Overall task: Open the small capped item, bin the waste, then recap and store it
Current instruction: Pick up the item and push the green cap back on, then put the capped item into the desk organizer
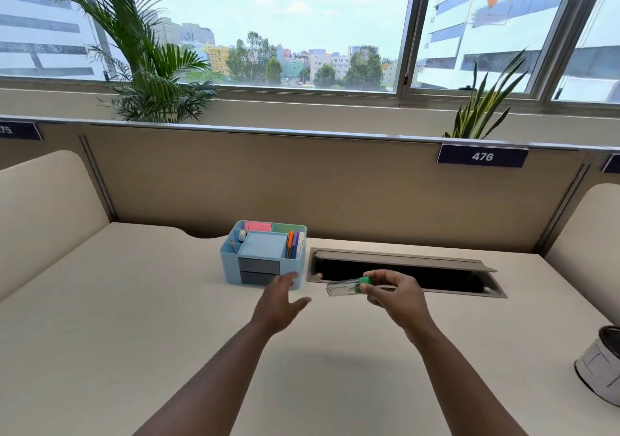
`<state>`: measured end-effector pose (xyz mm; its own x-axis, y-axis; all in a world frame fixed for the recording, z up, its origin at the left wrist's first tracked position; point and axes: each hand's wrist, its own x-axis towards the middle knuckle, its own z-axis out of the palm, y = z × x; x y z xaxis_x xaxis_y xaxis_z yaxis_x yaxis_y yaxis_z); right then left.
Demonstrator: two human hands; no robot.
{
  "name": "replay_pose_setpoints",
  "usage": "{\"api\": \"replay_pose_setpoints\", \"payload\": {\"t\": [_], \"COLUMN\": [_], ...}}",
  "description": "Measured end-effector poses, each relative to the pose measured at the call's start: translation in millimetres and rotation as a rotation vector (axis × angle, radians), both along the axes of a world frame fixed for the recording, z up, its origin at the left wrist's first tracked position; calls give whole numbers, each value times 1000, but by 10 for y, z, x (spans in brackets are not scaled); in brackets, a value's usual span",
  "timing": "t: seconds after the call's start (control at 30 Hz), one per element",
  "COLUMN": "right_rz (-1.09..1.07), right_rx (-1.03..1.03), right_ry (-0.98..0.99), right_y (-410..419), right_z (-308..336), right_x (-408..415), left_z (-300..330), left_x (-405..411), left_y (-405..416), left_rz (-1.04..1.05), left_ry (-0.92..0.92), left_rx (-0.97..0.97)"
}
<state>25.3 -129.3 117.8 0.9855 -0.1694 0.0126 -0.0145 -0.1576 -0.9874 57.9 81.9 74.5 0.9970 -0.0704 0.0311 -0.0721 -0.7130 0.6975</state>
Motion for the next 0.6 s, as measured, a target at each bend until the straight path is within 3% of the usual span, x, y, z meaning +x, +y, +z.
{"api": "replay_pose_setpoints", "payload": {"t": [0.13, 0.23, 0.6], "right_rz": [-1, -3, -48], "right_rx": [-37, -70, -243], "right_ry": [19, 13, -96], "right_y": [241, 433, 1155], "right_z": [-87, -136, -154], "right_x": [224, 398, 1046], "left_z": [-115, -138, -205], "left_x": [208, 351, 836], "left_y": [473, 760, 1248], "left_rz": [251, 320, 163], "left_ry": [-28, -17, 47], "left_rx": [113, 181, 491]}}
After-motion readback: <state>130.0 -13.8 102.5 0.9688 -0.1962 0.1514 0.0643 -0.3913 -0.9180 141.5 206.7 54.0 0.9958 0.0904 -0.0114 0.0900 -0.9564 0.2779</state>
